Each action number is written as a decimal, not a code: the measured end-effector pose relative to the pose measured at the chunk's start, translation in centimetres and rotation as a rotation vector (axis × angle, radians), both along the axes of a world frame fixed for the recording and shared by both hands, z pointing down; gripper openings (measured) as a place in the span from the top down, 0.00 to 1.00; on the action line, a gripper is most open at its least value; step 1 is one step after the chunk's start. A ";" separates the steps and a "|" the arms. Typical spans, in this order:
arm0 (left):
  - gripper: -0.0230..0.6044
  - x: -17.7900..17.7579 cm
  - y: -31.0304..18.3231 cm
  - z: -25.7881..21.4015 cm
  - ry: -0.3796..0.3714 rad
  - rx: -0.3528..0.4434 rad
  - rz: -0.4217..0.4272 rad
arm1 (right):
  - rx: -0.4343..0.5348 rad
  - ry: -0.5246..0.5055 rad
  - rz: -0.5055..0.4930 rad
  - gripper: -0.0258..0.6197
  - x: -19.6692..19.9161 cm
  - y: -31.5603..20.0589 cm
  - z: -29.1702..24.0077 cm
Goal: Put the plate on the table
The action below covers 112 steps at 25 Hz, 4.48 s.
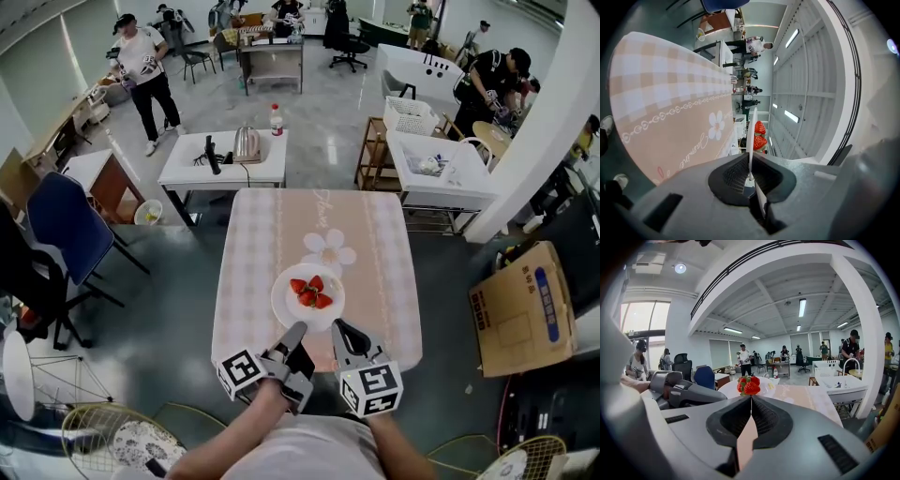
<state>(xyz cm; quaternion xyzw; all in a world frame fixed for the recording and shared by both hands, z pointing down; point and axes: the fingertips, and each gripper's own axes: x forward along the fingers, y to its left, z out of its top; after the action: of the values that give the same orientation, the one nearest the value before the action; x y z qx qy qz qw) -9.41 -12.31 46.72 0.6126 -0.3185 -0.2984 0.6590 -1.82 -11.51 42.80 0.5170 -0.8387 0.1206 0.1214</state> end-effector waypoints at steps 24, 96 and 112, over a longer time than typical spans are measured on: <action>0.93 -2.3 -3.7 2.3 0.012 -0.055 0.017 | -0.027 0.013 0.024 0.95 -2.0 -4.1 1.5; 0.93 5.4 -14.5 17.6 -0.405 -0.169 0.212 | -0.365 -0.144 -0.078 0.95 4.3 -14.4 14.7; 0.78 3.7 -13.5 18.7 -0.806 -0.193 0.404 | -0.361 -0.139 -0.079 0.95 3.8 -14.0 14.6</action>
<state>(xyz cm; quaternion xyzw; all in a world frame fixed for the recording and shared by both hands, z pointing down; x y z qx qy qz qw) -5.68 -25.80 65.39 0.6655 -0.4500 0.1291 0.5814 2.00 -25.53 57.40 0.4441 -0.8294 0.2997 0.1585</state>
